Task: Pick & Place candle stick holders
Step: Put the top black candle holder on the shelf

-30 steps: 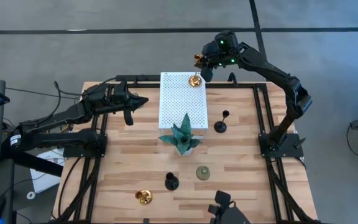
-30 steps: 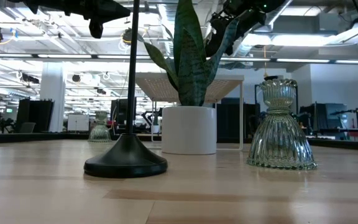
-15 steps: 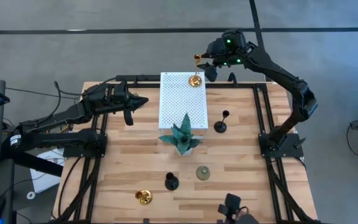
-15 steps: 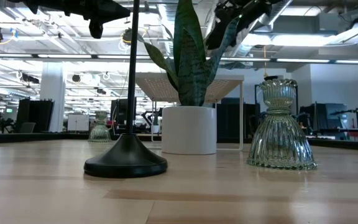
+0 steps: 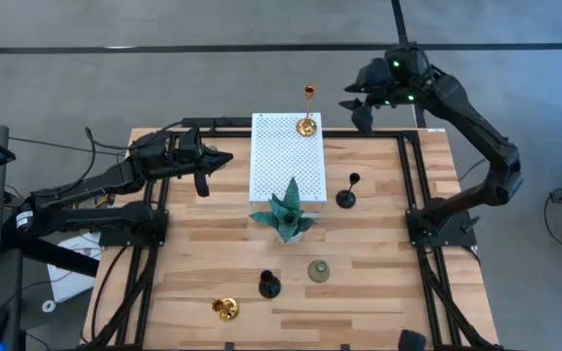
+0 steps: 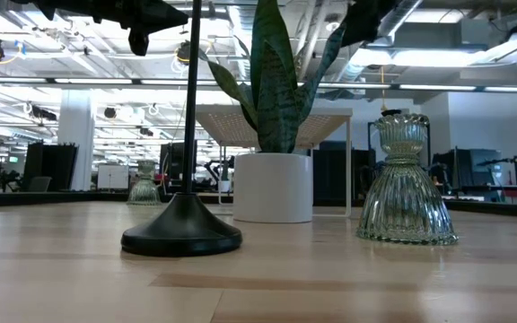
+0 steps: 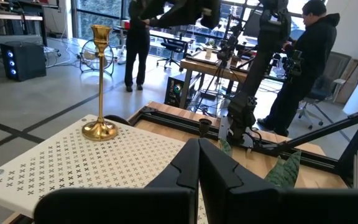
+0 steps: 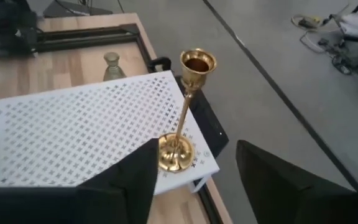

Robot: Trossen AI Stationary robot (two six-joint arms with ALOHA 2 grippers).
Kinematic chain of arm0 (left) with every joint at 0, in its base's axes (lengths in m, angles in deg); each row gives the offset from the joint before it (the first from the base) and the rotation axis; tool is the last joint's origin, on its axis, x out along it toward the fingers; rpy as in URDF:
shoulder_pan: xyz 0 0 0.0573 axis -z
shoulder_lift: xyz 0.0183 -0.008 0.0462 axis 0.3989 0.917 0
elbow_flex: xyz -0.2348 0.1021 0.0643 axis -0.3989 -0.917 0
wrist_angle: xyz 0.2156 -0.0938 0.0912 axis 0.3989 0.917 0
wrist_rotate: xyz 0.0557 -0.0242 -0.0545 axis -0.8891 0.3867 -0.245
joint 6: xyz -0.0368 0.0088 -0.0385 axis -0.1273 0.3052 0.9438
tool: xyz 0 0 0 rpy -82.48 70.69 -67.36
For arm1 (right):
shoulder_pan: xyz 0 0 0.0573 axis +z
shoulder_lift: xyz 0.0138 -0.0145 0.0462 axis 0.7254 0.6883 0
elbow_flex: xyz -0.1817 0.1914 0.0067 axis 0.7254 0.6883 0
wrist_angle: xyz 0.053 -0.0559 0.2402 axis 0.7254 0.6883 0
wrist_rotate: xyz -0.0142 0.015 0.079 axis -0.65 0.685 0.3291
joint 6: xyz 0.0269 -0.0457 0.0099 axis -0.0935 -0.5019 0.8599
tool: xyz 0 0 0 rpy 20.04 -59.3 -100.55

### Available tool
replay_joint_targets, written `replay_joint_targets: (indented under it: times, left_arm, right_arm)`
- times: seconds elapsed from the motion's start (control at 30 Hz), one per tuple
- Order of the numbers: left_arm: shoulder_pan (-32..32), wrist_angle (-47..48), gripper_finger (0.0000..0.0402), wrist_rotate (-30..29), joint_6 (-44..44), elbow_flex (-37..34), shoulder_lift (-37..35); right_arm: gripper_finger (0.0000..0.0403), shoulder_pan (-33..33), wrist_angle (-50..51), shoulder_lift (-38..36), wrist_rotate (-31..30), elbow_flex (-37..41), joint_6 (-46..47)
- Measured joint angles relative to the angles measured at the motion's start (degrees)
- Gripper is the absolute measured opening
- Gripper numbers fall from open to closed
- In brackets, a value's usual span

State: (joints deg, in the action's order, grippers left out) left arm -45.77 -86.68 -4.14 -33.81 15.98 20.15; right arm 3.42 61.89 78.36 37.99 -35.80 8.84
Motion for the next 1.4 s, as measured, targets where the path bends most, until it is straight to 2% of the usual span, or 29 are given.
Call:
replay_joint_targets:
  times: [0.1, 0.2, 0.27, 0.33, 0.47, 0.8, 1.4]
  left_arm:
    - [0.0, 0.0, 0.0004, 0.0, 0.0, 0.0, 0.0]
    - [0.0, 0.0, 0.0004, 0.0, 0.0, 0.0, 0.0]
    - [0.0, 0.0, 0.0004, 0.0, 0.0, 0.0, 0.0]
    - [0.0, 0.0, 0.0004, 0.0, 0.0, 0.0, 0.0]
    - [0.0, 0.0, 0.0004, 0.0, 0.0, 0.0, 0.0]
    - [0.0, 0.0, 0.0004, 0.0, 0.0, 0.0, 0.0]
    - [0.0, 0.0, 0.0004, 0.0, 0.0, 0.0, 0.0]
  right_arm:
    - [0.0148, 0.8, 0.2, -1.7, 0.0, 0.0, 0.0]
    - [0.0082, 1.5, 0.8, -3.1, 0.1, 0.0, 0.0]
    - [0.0034, 1.9, 3.4, -3.8, 0.3, 0.0, 0.0]
    - [0.0010, 1.8, 7.1, -4.3, 0.3, 0.0, 0.1]
    - [0.0008, 2.1, 10.5, -6.5, 0.3, 1.8, 1.9]
    - [0.0001, 4.0, 1.5, -18.9, 0.5, 14.9, 7.0]
    - [0.0000, 4.1, 0.7, -37.6, -0.2, 32.6, 20.2]
